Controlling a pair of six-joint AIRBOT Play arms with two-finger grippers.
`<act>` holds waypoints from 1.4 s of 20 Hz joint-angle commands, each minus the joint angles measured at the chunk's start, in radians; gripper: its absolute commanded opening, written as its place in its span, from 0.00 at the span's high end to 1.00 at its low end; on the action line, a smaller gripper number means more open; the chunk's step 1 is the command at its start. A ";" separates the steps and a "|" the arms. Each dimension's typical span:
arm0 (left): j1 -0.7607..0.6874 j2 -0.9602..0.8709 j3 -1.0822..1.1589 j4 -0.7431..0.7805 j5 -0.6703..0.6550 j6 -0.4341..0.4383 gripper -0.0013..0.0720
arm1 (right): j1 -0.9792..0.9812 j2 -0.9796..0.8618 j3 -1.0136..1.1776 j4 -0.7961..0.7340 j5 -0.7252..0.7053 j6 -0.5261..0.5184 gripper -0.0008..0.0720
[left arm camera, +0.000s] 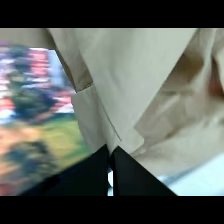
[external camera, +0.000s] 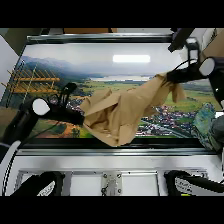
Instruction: Fold the clothes and pants, and hang the long-sleeved shirts on hangers.
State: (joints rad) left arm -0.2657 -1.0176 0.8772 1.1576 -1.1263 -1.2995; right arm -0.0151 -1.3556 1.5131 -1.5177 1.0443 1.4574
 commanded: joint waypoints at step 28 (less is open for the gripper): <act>-0.320 -0.083 -0.094 -0.079 0.211 -0.201 0.96 | 0.936 -0.101 -0.514 -0.132 0.325 0.655 0.06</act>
State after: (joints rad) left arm -0.5873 -1.0996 0.7837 1.0782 -0.9123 -1.5002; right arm 0.8734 -1.3983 1.0058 -1.6341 1.3567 2.0529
